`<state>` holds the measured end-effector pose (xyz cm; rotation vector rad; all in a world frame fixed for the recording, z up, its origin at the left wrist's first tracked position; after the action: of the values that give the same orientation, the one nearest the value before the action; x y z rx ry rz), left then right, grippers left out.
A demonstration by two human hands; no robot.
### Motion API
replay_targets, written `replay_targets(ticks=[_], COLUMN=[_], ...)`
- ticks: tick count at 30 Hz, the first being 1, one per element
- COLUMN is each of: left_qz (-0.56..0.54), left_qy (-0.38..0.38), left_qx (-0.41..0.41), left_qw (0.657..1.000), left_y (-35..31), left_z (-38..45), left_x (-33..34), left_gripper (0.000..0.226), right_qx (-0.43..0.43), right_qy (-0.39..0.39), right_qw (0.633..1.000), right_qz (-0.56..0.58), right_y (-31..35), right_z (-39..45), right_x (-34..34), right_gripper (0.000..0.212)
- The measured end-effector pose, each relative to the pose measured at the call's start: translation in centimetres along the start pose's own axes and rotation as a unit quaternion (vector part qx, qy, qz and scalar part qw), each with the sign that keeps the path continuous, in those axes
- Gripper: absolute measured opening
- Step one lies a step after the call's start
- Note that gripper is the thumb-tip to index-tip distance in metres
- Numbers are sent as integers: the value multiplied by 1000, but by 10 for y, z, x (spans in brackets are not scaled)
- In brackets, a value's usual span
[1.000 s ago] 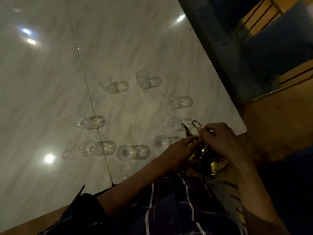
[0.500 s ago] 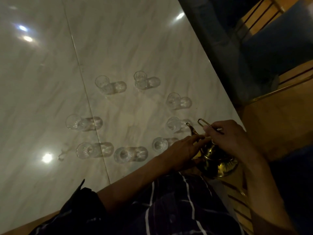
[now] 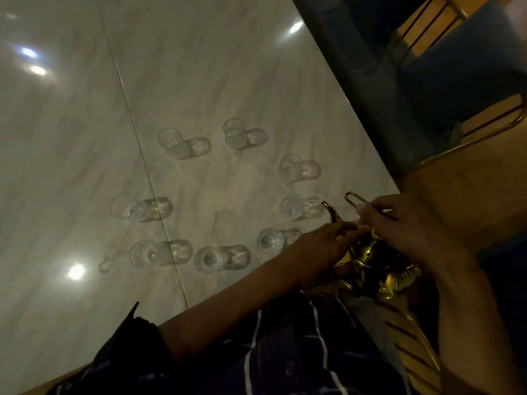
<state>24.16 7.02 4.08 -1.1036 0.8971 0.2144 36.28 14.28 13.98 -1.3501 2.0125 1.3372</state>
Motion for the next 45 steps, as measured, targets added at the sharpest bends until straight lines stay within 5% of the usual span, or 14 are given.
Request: replay_targets(ticks=[45], left_qz=[-11], left_qy=[7], left_qx=[5], left_qw=[1000], left_y=[-10], left_z=[1], left_x=[-3], left_gripper=[76], right_qx=[4], right_qy=[-11], right_qw=[1000], right_qz=[2], right_y=[17], right_z=[-18], right_x=[-12], right_gripper=[28])
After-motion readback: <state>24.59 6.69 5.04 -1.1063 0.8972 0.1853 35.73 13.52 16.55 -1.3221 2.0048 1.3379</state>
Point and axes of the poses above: each hand's wrist, its own z-axis towards the middle knuckle, its own x-axis out of the palm, y = z × x, the point moved 4 cm from there along z, towards the middle knuckle, and after that the axes turned 2 degrees about y, right-handed, at the moved point
